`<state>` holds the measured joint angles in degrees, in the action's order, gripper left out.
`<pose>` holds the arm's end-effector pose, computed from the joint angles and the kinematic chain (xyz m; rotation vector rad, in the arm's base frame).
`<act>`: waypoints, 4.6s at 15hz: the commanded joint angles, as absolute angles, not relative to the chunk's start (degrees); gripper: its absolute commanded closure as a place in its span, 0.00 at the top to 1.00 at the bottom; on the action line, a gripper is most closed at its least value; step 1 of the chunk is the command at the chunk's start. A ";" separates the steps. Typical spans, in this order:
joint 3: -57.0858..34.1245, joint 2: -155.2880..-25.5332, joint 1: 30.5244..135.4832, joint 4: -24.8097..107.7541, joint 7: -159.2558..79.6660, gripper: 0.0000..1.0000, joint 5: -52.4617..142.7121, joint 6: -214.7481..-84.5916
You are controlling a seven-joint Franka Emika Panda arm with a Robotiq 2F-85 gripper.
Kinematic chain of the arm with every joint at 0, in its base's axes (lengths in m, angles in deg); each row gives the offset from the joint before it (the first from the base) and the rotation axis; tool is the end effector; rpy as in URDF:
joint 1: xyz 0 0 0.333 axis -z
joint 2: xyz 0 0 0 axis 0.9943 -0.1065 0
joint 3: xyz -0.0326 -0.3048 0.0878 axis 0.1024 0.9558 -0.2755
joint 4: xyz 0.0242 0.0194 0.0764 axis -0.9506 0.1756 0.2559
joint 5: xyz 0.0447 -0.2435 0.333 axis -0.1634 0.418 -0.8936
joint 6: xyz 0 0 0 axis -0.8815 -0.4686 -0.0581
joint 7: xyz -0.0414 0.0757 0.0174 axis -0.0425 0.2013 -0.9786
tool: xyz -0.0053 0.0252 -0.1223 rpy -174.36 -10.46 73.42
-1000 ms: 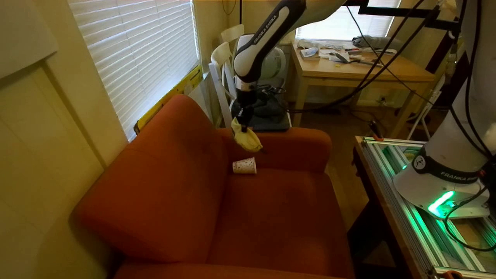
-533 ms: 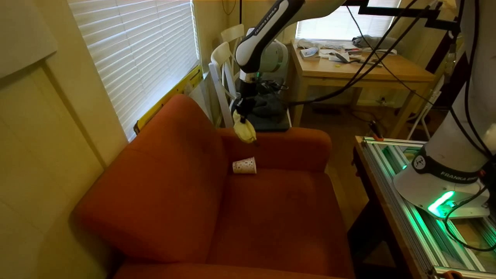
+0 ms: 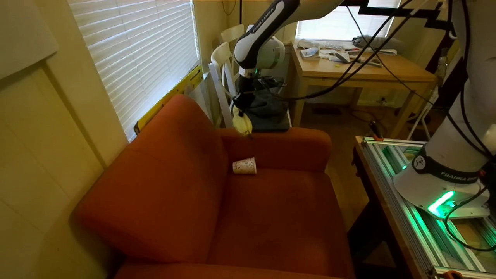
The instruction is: Place the case on the chair's right arm
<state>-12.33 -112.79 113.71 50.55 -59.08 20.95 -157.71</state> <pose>0.5731 -0.3666 0.1489 -2.8424 0.8741 -0.1780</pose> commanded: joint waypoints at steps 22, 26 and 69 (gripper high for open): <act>-10.93 -128.99 114.39 27.92 -50.34 0.36 21.33 -148.30; -10.87 -128.91 114.22 26.73 -49.54 0.62 21.39 -147.44; -5.58 -133.46 103.35 22.36 -47.92 0.04 37.13 -145.95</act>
<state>-5.74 -137.50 103.10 19.58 -46.24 36.75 -146.40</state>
